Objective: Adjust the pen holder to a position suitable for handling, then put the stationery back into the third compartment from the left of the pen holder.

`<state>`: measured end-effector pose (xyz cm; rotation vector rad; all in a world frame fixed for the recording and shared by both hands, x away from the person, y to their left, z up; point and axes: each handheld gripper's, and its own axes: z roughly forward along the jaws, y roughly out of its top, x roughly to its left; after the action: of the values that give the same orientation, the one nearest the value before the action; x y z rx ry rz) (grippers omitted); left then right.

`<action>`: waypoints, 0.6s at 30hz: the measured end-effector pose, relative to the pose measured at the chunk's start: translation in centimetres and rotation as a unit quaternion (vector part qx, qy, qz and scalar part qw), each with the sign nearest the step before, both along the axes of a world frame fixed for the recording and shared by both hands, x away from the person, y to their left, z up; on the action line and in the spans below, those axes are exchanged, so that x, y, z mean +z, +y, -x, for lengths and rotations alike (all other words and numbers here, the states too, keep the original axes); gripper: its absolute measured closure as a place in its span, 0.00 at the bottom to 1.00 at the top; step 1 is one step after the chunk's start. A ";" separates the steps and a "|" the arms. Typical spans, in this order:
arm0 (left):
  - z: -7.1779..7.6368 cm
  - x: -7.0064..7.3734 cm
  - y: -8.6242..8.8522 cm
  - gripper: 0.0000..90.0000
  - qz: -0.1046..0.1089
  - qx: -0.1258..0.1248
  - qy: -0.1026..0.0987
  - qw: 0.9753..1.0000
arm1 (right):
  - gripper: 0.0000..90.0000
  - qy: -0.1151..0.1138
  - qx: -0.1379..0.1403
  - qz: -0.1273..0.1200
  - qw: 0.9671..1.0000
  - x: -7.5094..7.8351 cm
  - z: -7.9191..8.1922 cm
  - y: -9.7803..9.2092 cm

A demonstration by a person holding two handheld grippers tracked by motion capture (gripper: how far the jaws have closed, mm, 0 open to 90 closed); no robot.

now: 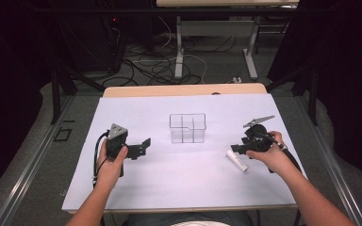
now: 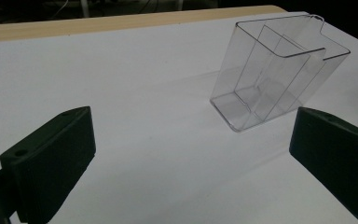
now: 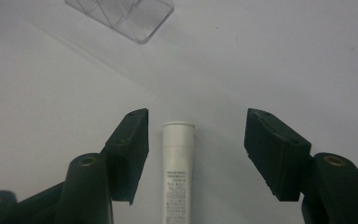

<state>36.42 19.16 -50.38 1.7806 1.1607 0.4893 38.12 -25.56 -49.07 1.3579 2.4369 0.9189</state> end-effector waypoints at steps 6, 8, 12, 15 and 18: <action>0.0 0.0 -0.1 0.00 0.000 -0.003 0.000 1.000 | 0.45 0.035 0.021 0.031 0.999 -0.2 -0.4 0.8; 0.0 -0.1 -0.1 0.00 -0.002 -0.006 0.004 1.000 | 0.45 0.040 0.027 0.039 0.998 -0.4 -0.4 1.2; 0.1 -0.2 -0.2 0.00 -0.006 -0.008 0.005 1.000 | 0.47 0.060 0.023 0.046 0.997 -0.9 -0.3 1.7; 0.1 -0.1 -0.1 0.00 -0.010 -0.010 0.002 1.000 | 0.49 0.072 0.029 0.064 0.995 -1.2 -0.3 1.7; 0.1 -0.2 -0.1 0.00 -0.006 -0.009 0.002 1.000 | 0.51 0.079 0.023 0.066 0.994 -1.6 -0.4 1.5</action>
<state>36.35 19.03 -50.54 1.8010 1.1466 0.4835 38.55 -24.03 -50.63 1.3822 2.6045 0.6694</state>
